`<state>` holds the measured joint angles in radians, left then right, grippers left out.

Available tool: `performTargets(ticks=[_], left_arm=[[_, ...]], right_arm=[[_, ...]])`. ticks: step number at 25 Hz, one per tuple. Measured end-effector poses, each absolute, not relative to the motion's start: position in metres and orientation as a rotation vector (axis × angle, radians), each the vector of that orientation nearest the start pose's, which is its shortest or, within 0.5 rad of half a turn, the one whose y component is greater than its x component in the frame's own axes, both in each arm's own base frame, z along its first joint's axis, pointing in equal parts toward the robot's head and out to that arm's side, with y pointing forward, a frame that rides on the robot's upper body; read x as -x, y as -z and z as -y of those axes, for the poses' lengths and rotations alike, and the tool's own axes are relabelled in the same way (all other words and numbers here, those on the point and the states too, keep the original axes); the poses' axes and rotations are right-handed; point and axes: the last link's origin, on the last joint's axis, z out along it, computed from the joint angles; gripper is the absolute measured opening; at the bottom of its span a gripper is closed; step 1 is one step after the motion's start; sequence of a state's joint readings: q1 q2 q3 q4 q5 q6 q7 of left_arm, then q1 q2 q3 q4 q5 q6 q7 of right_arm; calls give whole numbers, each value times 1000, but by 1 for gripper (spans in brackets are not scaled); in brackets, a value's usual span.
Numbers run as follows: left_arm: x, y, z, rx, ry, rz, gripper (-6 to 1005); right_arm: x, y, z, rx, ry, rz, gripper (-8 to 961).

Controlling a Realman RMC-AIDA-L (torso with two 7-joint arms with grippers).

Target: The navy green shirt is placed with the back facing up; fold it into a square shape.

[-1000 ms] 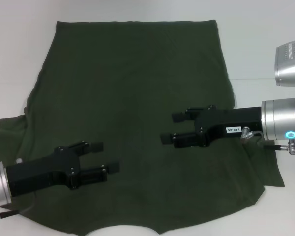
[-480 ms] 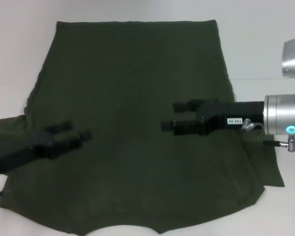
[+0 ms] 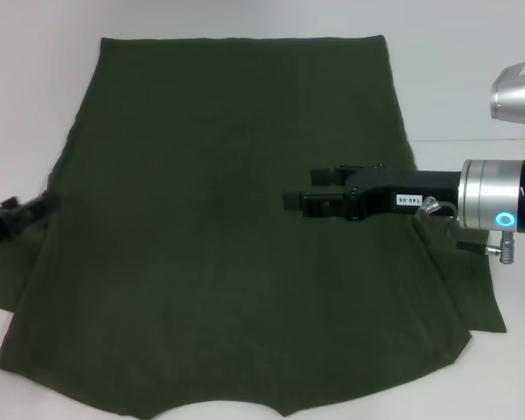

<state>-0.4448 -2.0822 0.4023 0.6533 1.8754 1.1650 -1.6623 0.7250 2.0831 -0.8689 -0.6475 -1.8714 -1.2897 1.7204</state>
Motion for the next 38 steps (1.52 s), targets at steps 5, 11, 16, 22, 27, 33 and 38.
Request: performTargets(ticks=[5,11,16,22,27,33,38], left_arm=[[365,-71,-355,1730,763,1257,886],[375,-68,-362,1638,705,1284,885],[378,-64,-368,1601,656,1293,886],[384,-59,-373,1555,597,1301,886],[383,-49,-376,1568,563,1298,885],[383,-46,-376,1581,548,1297,885],[386,-47,-373,1572,540,1302,886]], right_arm=[[-187,17,-402,2640,-727,-846,864],[-188,20,-401,2638,-728,-870,863],[-188,20,-401,2638,-728,-874,863],[-188,20,-401,2634,-727,-875,863],[-189,19,-401,2631,-728,-876,862],[-189,19,-401,2628,-729,-878,862],[-189,19,-401,2628,-729,-879,862]])
